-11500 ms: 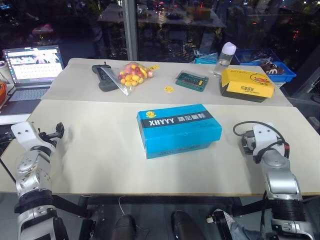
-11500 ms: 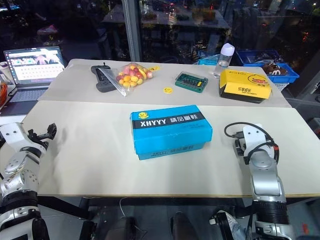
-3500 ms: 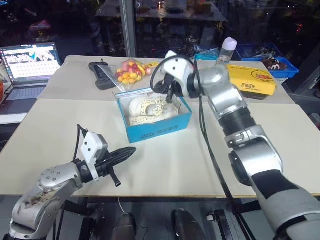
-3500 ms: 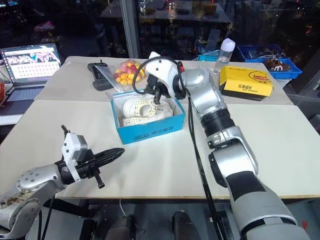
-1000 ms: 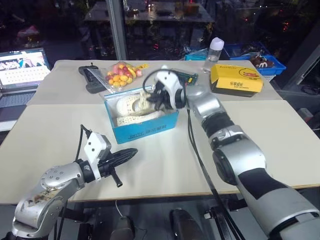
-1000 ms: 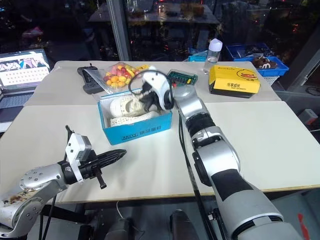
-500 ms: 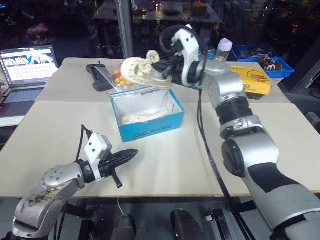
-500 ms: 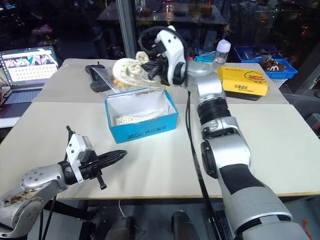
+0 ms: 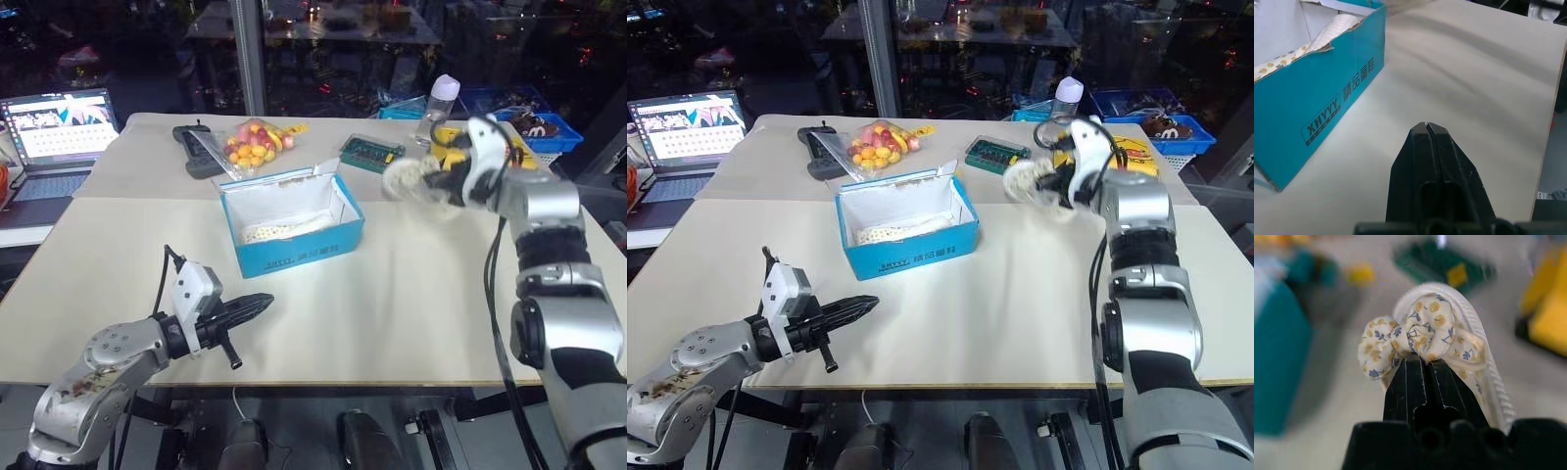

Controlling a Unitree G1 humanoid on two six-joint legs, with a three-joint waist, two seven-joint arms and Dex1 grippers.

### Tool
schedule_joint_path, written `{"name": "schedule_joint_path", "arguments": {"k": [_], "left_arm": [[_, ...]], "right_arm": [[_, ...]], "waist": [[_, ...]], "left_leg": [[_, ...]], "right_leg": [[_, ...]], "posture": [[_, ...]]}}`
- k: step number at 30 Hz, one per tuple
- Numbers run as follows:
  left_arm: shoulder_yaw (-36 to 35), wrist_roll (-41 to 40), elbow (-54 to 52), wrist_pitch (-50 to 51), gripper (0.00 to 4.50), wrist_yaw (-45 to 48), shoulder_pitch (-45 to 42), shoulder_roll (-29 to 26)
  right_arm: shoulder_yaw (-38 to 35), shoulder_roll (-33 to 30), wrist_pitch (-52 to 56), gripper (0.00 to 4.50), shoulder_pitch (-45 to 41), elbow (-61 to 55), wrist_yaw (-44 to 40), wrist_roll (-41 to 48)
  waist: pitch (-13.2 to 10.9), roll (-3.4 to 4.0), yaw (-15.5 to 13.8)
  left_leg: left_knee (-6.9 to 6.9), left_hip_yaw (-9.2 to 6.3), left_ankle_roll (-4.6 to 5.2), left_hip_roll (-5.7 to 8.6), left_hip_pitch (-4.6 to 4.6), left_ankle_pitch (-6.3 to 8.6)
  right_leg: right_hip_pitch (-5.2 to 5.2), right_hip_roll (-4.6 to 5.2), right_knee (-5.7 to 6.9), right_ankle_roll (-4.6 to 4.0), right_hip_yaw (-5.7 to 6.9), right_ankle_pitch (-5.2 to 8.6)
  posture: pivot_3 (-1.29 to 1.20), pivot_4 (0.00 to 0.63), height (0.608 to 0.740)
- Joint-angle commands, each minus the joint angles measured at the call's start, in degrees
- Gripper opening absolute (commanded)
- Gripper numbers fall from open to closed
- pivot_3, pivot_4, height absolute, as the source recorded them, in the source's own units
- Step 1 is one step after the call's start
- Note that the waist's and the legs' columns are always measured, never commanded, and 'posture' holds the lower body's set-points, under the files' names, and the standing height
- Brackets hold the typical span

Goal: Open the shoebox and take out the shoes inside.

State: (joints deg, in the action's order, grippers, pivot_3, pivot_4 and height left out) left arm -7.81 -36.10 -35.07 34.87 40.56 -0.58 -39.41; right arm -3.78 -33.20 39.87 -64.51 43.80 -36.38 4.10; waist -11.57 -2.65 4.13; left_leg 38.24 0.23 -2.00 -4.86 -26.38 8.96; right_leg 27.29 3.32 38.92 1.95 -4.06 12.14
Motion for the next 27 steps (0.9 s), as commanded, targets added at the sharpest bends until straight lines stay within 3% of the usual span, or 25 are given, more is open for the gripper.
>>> {"name": "schedule_joint_path", "arguments": {"k": [1, 6, 9, 15, 21, 27], "left_arm": [[0.29, 0.05, -0.35, -1.24, 0.0, 0.84, -1.19, -0.14], [0.97, 0.41, 0.18, -1.3, 0.0, 1.34, -2.22, 0.05], [1.24, 0.52, 0.35, -1.38, 0.0, 1.33, -2.38, 0.19], [1.12, 0.31, -0.21, -1.19, 0.0, 0.99, -1.83, 0.43], [1.12, 0.23, -0.39, -1.17, 0.0, 1.02, -1.46, 0.51], [1.05, 0.5, 0.06, -1.61, 0.0, 1.21, -1.28, 0.58]], "right_arm": [[-0.74, -1.95, 3.26, 0.05, 1.84, -3.38, -1.04, 1.11], [-0.87, -2.31, 4.22, 0.05, 3.11, -0.84, 0.04, 0.88], [-2.8, -2.77, 3.41, 0.83, 3.54, 0.62, 3.61, 0.99], [-2.22, -6.36, 2.04, 2.91, 2.96, -2.1, 6.3, -1.04], [1.54, -11.37, 4.1, 2.91, 1.27, -10.93, 1.14, -2.11], [7.18, -15.63, 4.74, 2.91, -0.98, -31.38, -16.41, 3.81]], "waist": [[-0.02, 0.03, 0.02], [-0.04, 0.07, -0.11], [-0.04, 0.07, -0.14], [-0.04, 0.07, -0.32], [-0.06, 0.1, 0.06], [-0.1, 0.18, 0.13]], "left_leg": [[0.01, 0.0, 0.0, 0.01, 0.0, 0.0], [0.03, -0.02, 0.0, 0.02, 0.05, 0.0], [0.05, -0.02, 0.0, 0.03, 0.05, 0.0], [0.07, -0.02, 0.0, 0.04, 0.02, 0.0], [0.07, -0.02, 0.0, 0.04, 0.05, 0.0], [0.06, -0.01, -0.01, 0.04, 0.11, 0.01]], "right_leg": [[0.0, 0.0, 0.0, 0.01, -0.02, -0.01], [-0.08, 0.0, 0.0, 0.08, -0.01, -0.05], [-0.13, 0.01, -0.03, 0.08, -0.01, -0.05], [-0.15, 0.01, -0.07, 0.11, -0.02, -0.03], [-0.14, 0.02, -0.07, 0.11, -0.02, -0.03], [-0.13, 0.02, -0.06, 0.1, -0.06, -0.03]], "posture": [[0.0, 0.15, 0.673], [0.0, 0.15, 0.673], [0.0, 0.15, 0.673], [0.0, 0.15, 0.673], [0.0, 0.15, 0.673], [0.0, 0.15, 0.673]]}}
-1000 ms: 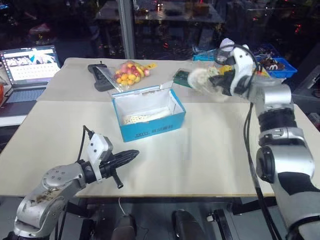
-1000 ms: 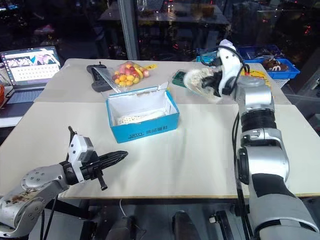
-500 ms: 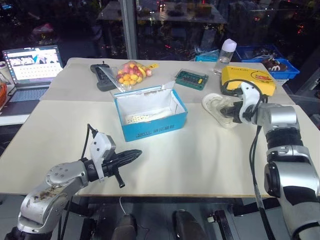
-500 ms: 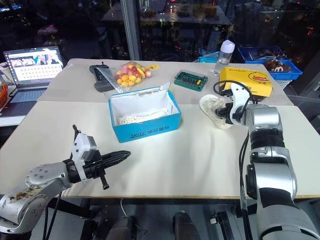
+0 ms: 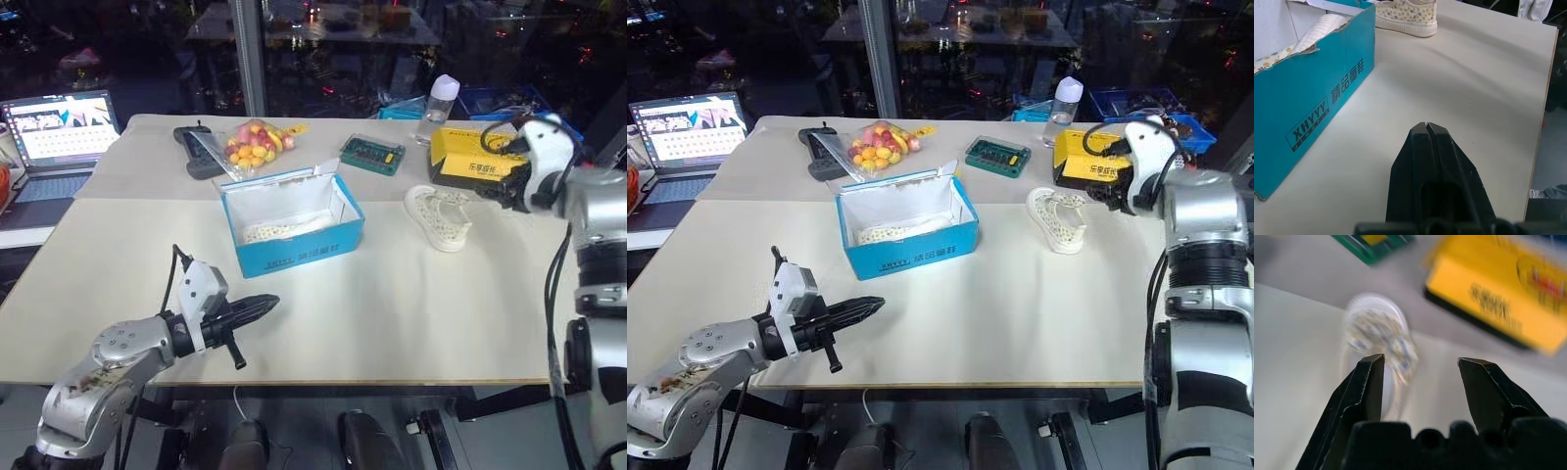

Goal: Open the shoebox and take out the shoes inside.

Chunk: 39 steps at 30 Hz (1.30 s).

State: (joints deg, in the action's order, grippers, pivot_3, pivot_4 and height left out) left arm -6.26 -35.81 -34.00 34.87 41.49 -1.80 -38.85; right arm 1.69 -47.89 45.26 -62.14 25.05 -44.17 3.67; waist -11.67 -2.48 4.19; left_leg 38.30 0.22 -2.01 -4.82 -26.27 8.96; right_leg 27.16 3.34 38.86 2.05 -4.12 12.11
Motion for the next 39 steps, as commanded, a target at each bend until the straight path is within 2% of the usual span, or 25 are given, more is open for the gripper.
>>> {"name": "schedule_joint_path", "arguments": {"k": [1, 3, 5, 9, 16, 21, 24, 29, 39], "left_arm": [[-0.44, 0.32, -0.8, -1.75, 0.0, 0.34, -0.02, 0.09], [-0.11, 0.57, -0.59, -2.08, 0.0, 0.52, 0.2, 0.26], [0.21, 0.82, -0.59, -2.29, 0.0, 0.58, 0.36, 0.48], [1.03, 1.09, -0.42, -2.66, 0.0, 0.41, 0.21, 1.1], [0.65, 0.83, -2.12, -2.41, 0.0, -0.42, 2.0, 1.67], [-0.19, 0.5, -3.46, -2.09, 0.0, -1.07, 3.54, 1.61], [-0.84, 0.28, -4.25, -1.95, 0.0, -1.31, 4.53, 1.41], [-1.16, 0.39, -4.46, -2.2, 0.0, -1.67, 5.23, 1.32], [-0.93, 0.96, -4.0, -2.97, 0.0, -1.77, 5.52, 1.57]], "right_arm": [[4.03, 0.45, -2.24, 2.91, -4.65, -16.83, -12.34, 5.49], [9.22, 5.61, -3.86, 2.91, -7.04, -20.36, -16.47, 6.45], [12.03, 10.13, -3.86, 3.43, -8.38, -19.93, -17.19, 6.25], [19.94, 17.46, -13.19, 4.48, -11.0, -11.19, -21.13, 2.16], [22.12, 30.65, -30.26, 4.48, -21.92, 24.34, -15.26, -5.47], [21.47, 35.9, -36.44, 4.48, -25.14, 36.96, -14.31, -8.5], [21.66, 38.49, -38.6, 4.48, -24.43, 40.71, -16.38, -10.05], [21.43, 39.18, -40.36, 4.48, -24.6, 43.63, -20.63, -12.14], [22.94, 41.66, -42.61, 4.48, -21.88, 47.11, -21.62, -17.47]], "waist": [[0.0, 0.01, 0.14], [-0.02, 0.06, 0.75], [0.0, 0.04, 1.38], [0.03, -0.03, 0.47], [0.0, -0.02, -0.21], [0.0, -0.02, -0.16], [0.0, -0.02, -0.14], [0.0, 0.0, -0.16], [0.04, -0.02, 0.04]], "left_leg": [[0.0, 0.0, 0.0, 0.0, 0.0, 0.0], [-0.01, -0.01, 0.0, -0.01, 0.05, 0.0], [-0.04, -0.03, -0.01, -0.05, 0.21, 0.01], [-0.09, -0.12, -0.02, -0.03, 0.13, 0.01], [0.05, -0.08, -0.01, -0.01, -0.17, -0.01], [-0.01, -0.09, -0.02, -0.08, -0.13, 0.0], [0.0, -0.1, -0.02, -0.07, -0.13, 0.0], [0.0, -0.1, -0.06, -0.07, -0.14, 0.02], [0.0, -0.1, -0.19, -0.07, -0.02, 0.1]], "right_leg": [[0.01, 0.0, 0.0, 0.0, -0.01, 0.0], [0.02, -0.02, 0.01, -0.01, -0.01, 0.0], [-0.02, -0.05, 0.04, -0.02, 0.0, -0.01], [-0.12, -0.01, 0.02, -0.05, 0.13, -0.01], [0.02, 0.03, -0.06, 0.01, 0.15, -0.06], [0.05, -0.04, 0.0, -0.06, 0.19, -0.01], [0.05, -0.03, 0.0, -0.06, 0.18, -0.01], [0.08, -0.03, 0.05, -0.06, 0.18, -0.01], [0.0, -0.03, 0.05, -0.07, 0.19, -0.01]], "posture": [[0.0, 0.15, 0.673], [0.0, 0.15, 0.673], [0.0, 0.15, 0.673], [0.0, 0.15, 0.673], [0.0, 0.15, 0.673], [0.0, 0.15, 0.673], [0.0, 0.15, 0.673], [0.0, 0.15, 0.673], [0.0, 0.15, 0.673]]}}
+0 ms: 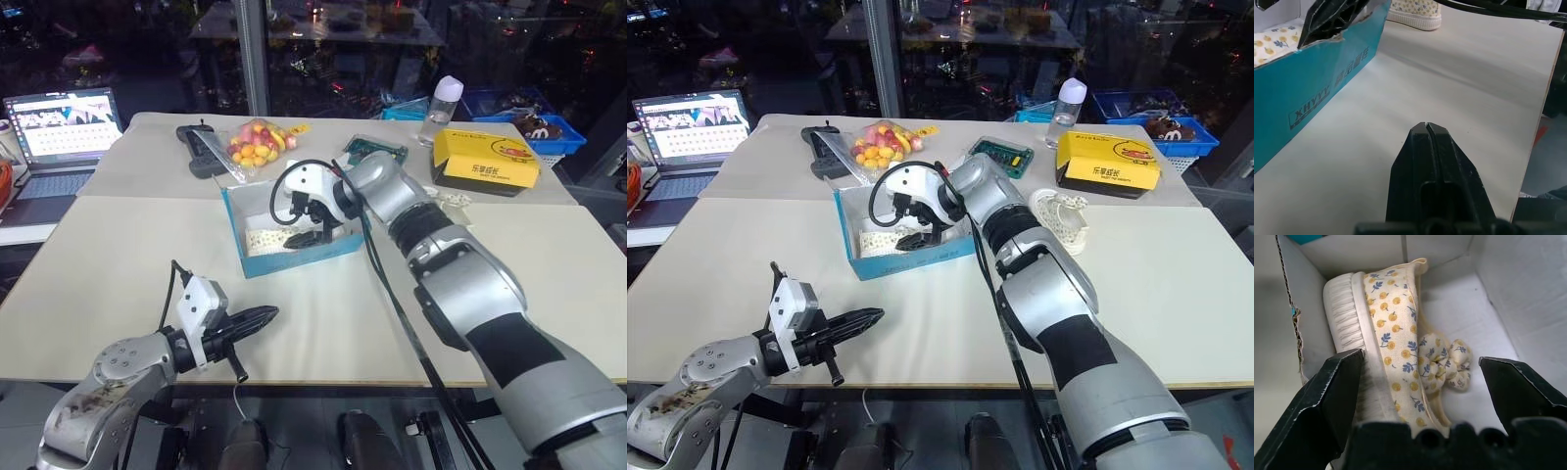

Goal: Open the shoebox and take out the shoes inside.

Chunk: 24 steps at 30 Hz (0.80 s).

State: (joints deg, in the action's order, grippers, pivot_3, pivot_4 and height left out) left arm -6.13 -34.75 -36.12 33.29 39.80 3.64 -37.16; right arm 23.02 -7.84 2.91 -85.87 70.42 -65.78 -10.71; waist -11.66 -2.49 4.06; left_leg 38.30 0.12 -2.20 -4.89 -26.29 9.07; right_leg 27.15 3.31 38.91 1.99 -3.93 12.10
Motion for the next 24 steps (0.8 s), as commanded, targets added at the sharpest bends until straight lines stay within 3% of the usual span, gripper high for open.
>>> {"name": "schedule_joint_path", "arguments": {"k": [1, 9, 13, 21, 24], "left_arm": [[-1.03, -0.03, -1.89, -1.43, 0.0, -0.08, 0.1, -0.14], [-0.99, 0.0, -2.24, -1.4, 0.0, -0.43, 0.01, -0.15], [-0.95, 0.0, -1.97, -1.33, 0.0, -0.47, -0.47, -0.19], [-0.38, 0.3, -1.18, -1.33, 0.0, -0.67, -1.42, 0.19], [-0.18, 0.63, -0.89, -1.34, 0.0, -0.65, -1.69, 0.36]], "right_arm": [[1.74, 1.99, -0.31, 4.48, 2.35, 1.89, -0.04, -3.5], [0.79, 2.76, 1.25, 4.48, 3.72, 2.72, 0.05, -4.5], [0.31, 2.8, 1.52, 3.49, 3.75, 2.97, 0.28, -4.72], [-0.07, 2.56, 1.72, 0.86, 3.87, 2.86, 0.35, -4.59], [-0.3, 2.46, 1.83, 0.11, 3.84, 2.78, 0.38, -4.43]], "waist": [[0.03, -0.01, 0.23], [0.18, -0.03, 1.52], [0.18, -0.03, 1.89], [0.18, -0.03, 1.78], [0.18, -0.03, 1.71]], "left_leg": [[0.0, 0.0, -0.03, 0.0, 0.07, 0.02], [-0.1, -0.01, -0.28, 0.0, 0.65, 0.17], [-0.2, -0.09, -0.33, 0.03, 0.88, 0.21], [-0.22, -0.15, -0.37, 0.09, 0.95, 0.23], [-0.22, -0.15, -0.37, 0.08, 0.94, 0.23]], "right_leg": [[-0.03, 0.0, 0.01, -0.01, -0.01, 0.0], [-0.41, 0.0, 0.1, -0.08, -0.01, 0.03], [-0.56, 0.0, 0.1, -0.11, -0.01, 0.05], [-0.71, 0.04, 0.02, -0.12, 0.0, 0.05], [-0.71, 0.04, 0.02, -0.12, 0.0, 0.05]], "posture": [[0.0, 0.15, 0.673], [0.0, 0.15, 0.673], [0.0, 0.15, 0.673], [0.0, 0.15, 0.673], [0.0, 0.15, 0.673]]}}
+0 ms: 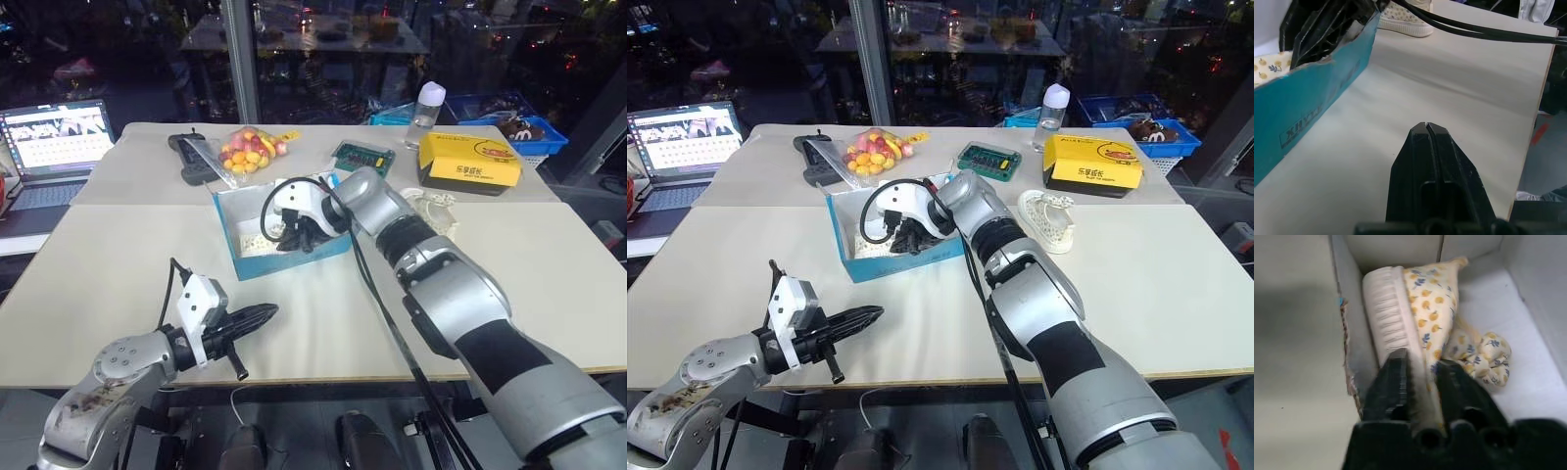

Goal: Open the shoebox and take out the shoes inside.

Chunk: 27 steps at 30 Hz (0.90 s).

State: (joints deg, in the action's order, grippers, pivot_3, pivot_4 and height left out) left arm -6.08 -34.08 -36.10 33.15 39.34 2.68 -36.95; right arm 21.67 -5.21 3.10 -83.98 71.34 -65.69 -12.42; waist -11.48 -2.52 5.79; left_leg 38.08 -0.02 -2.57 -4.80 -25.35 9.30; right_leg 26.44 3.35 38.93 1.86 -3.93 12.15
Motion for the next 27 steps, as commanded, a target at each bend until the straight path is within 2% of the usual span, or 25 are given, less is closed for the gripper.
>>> {"name": "schedule_joint_path", "arguments": {"k": [1, 10, 18, 19, 27], "left_arm": [[-0.22, 0.04, -0.84, -1.19, 0.0, -0.18, -0.79, 0.2], [-0.04, 0.15, -0.78, -0.81, 0.0, -0.22, -1.41, 0.22], [0.16, -0.03, -1.06, -0.61, 0.0, -0.32, -1.42, 0.23], [0.19, -0.05, -1.03, -0.59, 0.0, -0.33, -1.42, 0.23], [0.46, 0.15, -0.4, -0.93, 0.0, 0.03, -1.42, 0.21]], "right_arm": [[0.92, -0.21, 1.66, 0.03, 1.89, 1.83, 0.36, -2.64], [-1.29, -0.36, 0.9, 0.03, -1.0, 0.76, 1.94, -1.37], [-5.62, -0.91, 1.04, 0.03, -6.68, -0.87, 4.64, 1.31], [-6.14, -1.02, 1.12, 0.03, -7.28, -1.05, 4.95, 1.64], [-10.42, -2.21, 1.88, 0.03, -11.01, -2.85, 5.04, 3.54]], "waist": [[0.0, 0.0, -0.02], [-0.01, 0.0, -0.06], [-0.1, 0.06, -0.19], [-0.11, 0.06, -0.21], [-0.13, 0.05, -0.19]], "left_leg": [[0.0, 0.0, 0.0, 0.0, 0.0, 0.0], [0.0, -0.01, -0.01, 0.01, -0.05, 0.0], [0.0, 0.0, 0.13, 0.01, -0.95, -0.09], [0.0, 0.0, 0.43, 0.01, -0.98, -0.27], [0.0, 0.0, 0.44, -0.01, -1.05, -0.27]], "right_leg": [[0.01, 0.0, 0.0, 0.0, 0.0, 0.0], [0.05, 0.0, -0.01, 0.0, 0.0, 0.0], [0.86, -0.03, 0.06, 0.03, 0.01, -0.04], [0.89, -0.03, 0.07, 0.04, 0.0, -0.04], [0.96, -0.06, 0.06, 0.01, 0.0, 0.02]], "posture": [[0.0, 0.15, 0.673], [0.0, 0.15, 0.673], [0.0, 0.15, 0.673], [0.0, 0.15, 0.673], [0.0, 0.15, 0.673]]}}
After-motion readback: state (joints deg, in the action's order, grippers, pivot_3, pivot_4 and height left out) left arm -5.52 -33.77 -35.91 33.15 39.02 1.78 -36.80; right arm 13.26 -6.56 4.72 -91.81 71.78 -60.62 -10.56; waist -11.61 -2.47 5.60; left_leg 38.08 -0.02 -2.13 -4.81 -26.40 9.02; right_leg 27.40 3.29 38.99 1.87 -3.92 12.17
